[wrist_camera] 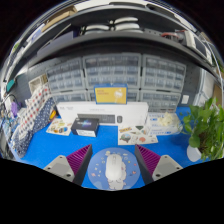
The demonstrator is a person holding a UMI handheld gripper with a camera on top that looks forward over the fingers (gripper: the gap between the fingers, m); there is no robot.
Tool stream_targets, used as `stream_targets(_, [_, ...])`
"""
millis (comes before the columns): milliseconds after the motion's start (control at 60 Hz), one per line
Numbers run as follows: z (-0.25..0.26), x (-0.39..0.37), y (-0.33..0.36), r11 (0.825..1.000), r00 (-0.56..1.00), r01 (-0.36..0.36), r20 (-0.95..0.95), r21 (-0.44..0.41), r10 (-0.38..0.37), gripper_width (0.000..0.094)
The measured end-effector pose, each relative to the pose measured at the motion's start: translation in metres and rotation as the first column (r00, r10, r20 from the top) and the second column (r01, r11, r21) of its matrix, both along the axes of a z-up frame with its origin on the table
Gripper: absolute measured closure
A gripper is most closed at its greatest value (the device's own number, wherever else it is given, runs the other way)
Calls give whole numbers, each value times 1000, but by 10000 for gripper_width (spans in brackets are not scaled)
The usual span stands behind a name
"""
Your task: Arrange mouse
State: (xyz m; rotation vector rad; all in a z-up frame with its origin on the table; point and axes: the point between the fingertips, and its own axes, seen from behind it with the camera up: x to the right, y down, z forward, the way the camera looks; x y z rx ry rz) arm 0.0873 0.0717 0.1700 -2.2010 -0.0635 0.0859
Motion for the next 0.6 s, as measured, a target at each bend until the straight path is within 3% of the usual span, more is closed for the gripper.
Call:
stream_targets(267, [52, 12, -20, 997, 1000, 0, -10, 78, 0, 63])
stream_targets(600, [51, 24, -39, 999, 1000, -6, 10, 52, 6, 67])
